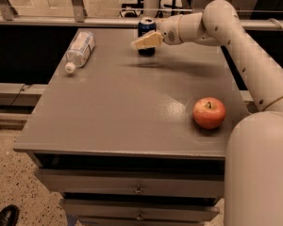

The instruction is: Move pepsi can near apple

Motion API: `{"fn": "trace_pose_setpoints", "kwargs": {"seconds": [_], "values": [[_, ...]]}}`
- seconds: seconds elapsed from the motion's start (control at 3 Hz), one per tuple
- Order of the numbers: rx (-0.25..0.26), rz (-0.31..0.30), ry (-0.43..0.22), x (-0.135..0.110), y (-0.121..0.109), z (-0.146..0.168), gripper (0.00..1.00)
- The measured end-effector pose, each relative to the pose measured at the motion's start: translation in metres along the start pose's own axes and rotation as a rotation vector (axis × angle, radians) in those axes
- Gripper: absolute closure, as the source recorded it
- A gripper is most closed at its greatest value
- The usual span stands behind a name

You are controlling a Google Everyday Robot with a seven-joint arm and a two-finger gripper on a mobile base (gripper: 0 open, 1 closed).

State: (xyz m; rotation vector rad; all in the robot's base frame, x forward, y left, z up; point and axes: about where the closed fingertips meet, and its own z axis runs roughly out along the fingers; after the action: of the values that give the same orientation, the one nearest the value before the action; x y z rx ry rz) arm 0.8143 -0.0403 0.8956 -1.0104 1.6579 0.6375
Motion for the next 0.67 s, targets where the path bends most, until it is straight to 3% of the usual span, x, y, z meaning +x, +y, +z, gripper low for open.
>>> {"fn": "trace_pose_setpoints", "kwargs": {"seconds": [0.67], "values": [[-0.01, 0.024, -0.043, -0.009, -0.0001, -0.0022, 0.62]]}}
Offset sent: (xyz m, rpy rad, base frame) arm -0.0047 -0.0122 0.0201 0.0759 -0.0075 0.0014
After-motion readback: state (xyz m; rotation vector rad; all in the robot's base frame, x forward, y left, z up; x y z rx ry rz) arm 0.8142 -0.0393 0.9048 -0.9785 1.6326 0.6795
